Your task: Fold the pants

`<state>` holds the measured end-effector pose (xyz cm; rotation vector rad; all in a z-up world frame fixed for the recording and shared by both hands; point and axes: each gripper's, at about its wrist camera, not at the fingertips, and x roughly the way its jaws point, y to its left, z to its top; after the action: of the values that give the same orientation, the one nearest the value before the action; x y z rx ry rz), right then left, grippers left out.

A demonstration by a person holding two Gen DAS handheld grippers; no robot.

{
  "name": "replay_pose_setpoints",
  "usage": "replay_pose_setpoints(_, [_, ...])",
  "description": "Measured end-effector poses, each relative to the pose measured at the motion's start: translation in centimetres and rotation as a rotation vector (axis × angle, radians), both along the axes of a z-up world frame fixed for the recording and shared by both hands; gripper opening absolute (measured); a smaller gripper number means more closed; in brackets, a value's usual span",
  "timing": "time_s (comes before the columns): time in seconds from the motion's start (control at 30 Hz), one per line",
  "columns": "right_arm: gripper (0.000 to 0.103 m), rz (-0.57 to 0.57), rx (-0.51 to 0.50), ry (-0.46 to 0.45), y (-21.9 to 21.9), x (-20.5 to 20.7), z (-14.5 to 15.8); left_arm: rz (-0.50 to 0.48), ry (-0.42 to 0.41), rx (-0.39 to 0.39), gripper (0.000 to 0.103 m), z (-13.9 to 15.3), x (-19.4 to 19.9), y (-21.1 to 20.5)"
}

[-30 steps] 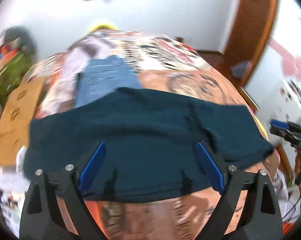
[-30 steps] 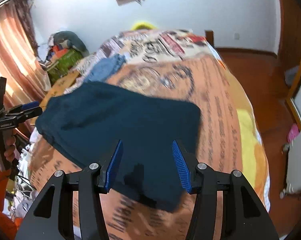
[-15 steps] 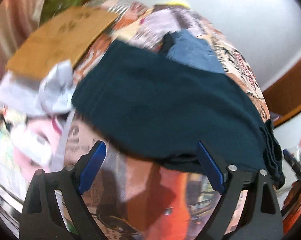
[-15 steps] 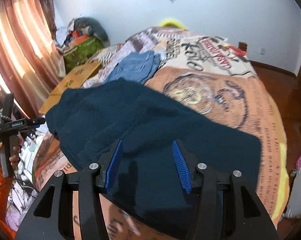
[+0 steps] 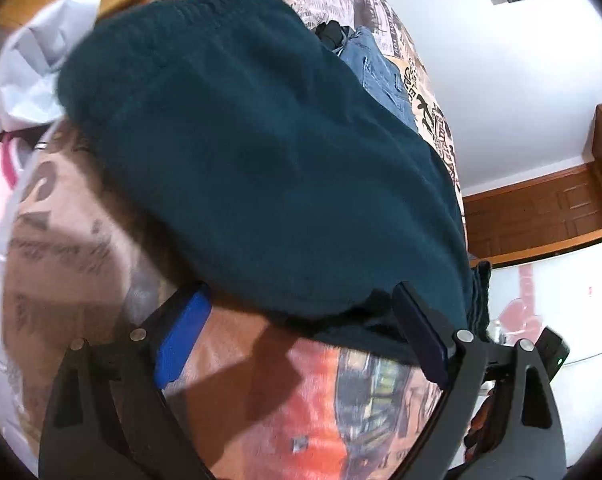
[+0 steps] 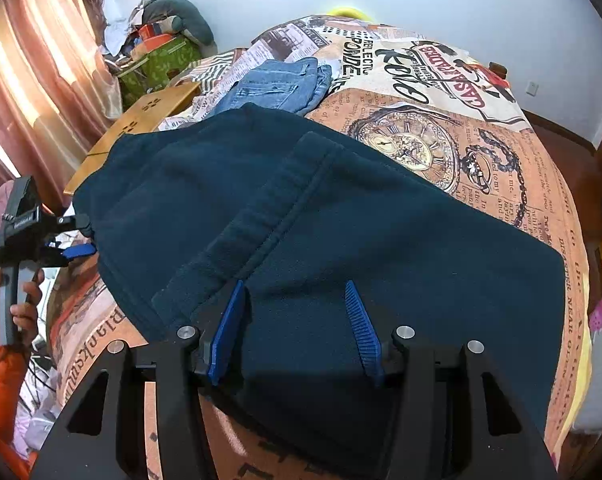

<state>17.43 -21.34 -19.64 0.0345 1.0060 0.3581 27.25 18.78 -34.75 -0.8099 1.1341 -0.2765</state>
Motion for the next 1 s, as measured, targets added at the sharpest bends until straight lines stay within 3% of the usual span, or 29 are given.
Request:
replay_pose_setpoints(0.17, [0.049, -0.003, 0.007, 0.001, 0.0, 0.1, 0.0, 0.045, 0.003, -0.035, 0.092, -0.5, 1.7, 0.5])
replay_pose_setpoints(0.27, [0.049, -0.002, 0.015, 0.002, 0.0, 0.1, -0.1, 0.048, 0.013, 0.029, 0.087, -0.4, 2.9, 0.2])
replay_pose_setpoints(0.33, [0.049, 0.0, 0.019, 0.002, -0.1, 0.1, -0.1, 0.051, 0.018, 0.113, 0.076, -0.1, 3.8, -0.1])
replay_pose_setpoints(0.4, [0.049, 0.001, 0.022, 0.002, -0.1, 0.1, -0.1, 0.054, 0.023, 0.244, 0.05, 0.3, 4.9, -0.4])
replay_pose_setpoints(0.43, [0.049, 0.0, 0.025, 0.001, -0.1, 0.1, -0.1, 0.052, 0.022, 0.287, 0.047, 0.4, 5.4, -0.5])
replay_pose_setpoints(0.6, [0.049, -0.007, 0.034, -0.002, -0.1, 0.0, -0.1, 0.088, 0.028, 0.28, 0.028, 1.2, 5.6, 0.7])
replay_pose_setpoints(0.7, [0.049, -0.01, 0.035, -0.002, -0.1, 0.0, 0.0, 0.075, -0.032, 0.37, 0.023, 3.9, 4.8, 0.2])
replay_pose_setpoints(0.83, [0.049, -0.017, 0.048, -0.002, -0.3, -0.1, 0.1, 0.037, -0.174, 0.546, 0.021, 9.8, 3.4, -2.0])
replay_pose_setpoints(0.9, [0.05, -0.02, 0.054, -0.002, -0.6, -0.2, 0.3, 0.019, -0.247, 0.594, 0.019, 12.6, 2.5, -3.1])
replay_pose_setpoints(1.0, [0.05, -0.036, 0.071, -0.01, -1.5, -0.6, 0.7, -0.002, -0.338, 0.606, 0.019, 16.3, 1.6, -4.9])
